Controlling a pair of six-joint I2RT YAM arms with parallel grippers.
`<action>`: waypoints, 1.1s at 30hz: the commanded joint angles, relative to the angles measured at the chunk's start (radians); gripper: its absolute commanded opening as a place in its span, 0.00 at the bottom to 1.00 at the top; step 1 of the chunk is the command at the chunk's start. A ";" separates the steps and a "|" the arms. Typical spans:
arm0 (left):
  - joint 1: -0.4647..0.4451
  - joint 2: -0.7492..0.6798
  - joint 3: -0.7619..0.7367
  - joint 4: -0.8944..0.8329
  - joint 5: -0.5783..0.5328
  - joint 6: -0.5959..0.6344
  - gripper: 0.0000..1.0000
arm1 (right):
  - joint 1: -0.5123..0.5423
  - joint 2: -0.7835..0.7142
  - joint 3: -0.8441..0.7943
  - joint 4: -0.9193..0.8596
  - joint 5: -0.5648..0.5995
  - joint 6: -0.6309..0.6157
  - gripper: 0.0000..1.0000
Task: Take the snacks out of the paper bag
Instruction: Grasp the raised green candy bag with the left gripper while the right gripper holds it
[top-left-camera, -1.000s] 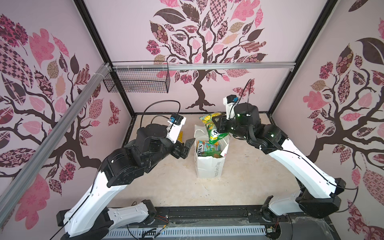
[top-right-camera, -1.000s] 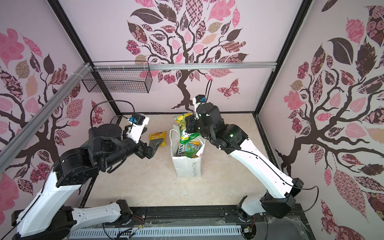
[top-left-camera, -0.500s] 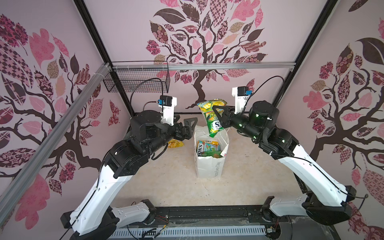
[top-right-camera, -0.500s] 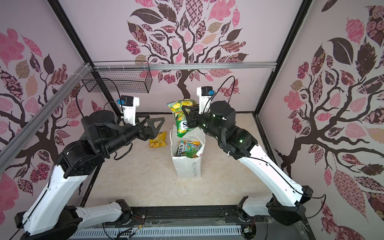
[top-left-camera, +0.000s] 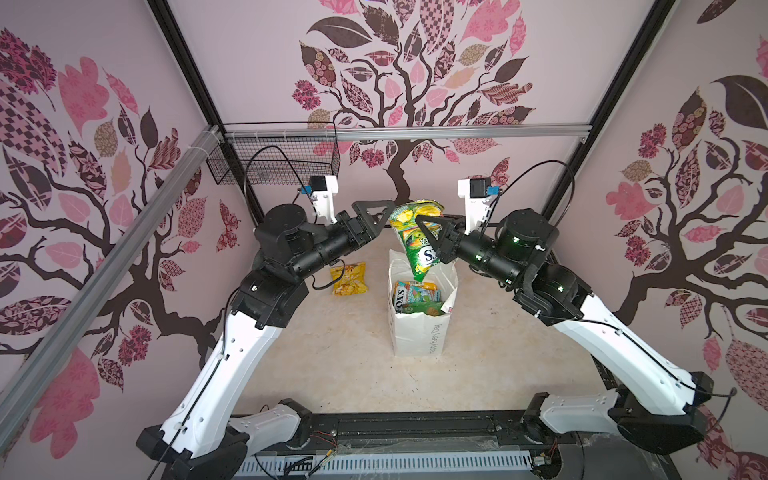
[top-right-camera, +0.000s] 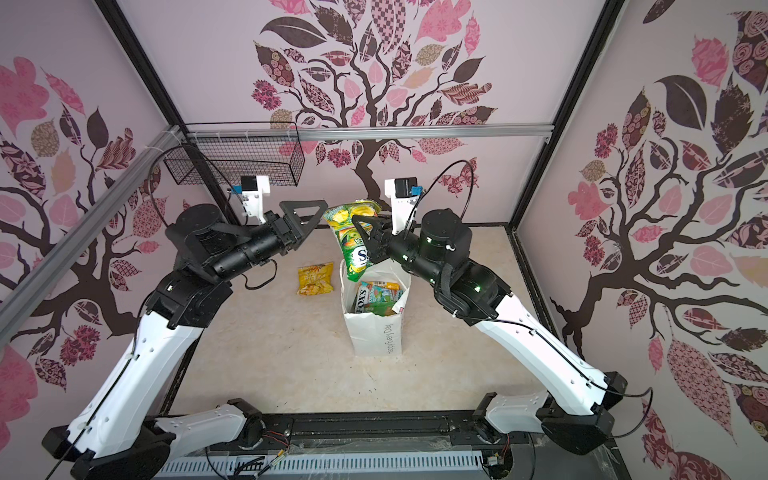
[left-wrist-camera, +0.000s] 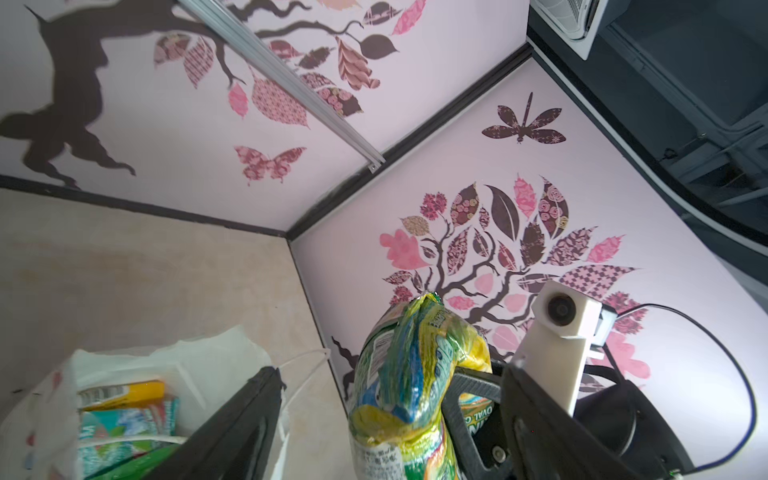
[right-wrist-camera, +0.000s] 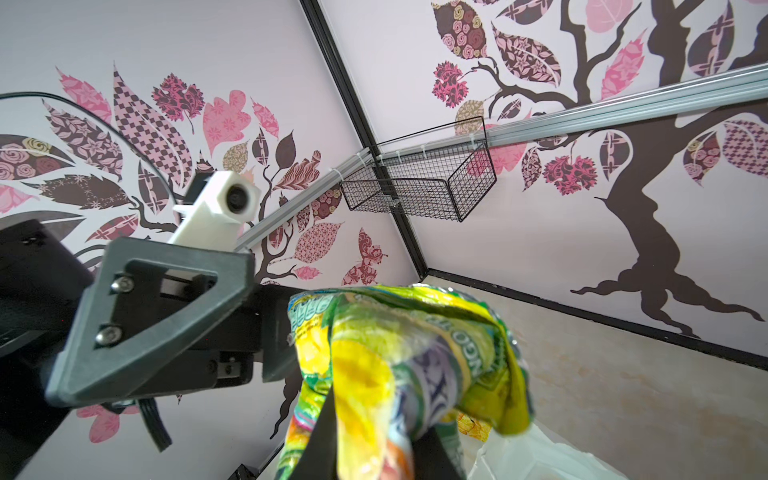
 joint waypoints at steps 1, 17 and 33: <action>0.005 0.005 -0.060 0.180 0.162 -0.197 0.84 | 0.008 -0.012 0.014 0.081 -0.031 -0.005 0.00; 0.001 0.032 -0.150 0.389 0.269 -0.356 0.44 | 0.011 0.047 0.021 0.060 -0.085 0.013 0.00; 0.002 0.006 -0.155 0.389 0.237 -0.245 0.12 | 0.012 -0.013 -0.050 0.062 -0.056 0.001 0.44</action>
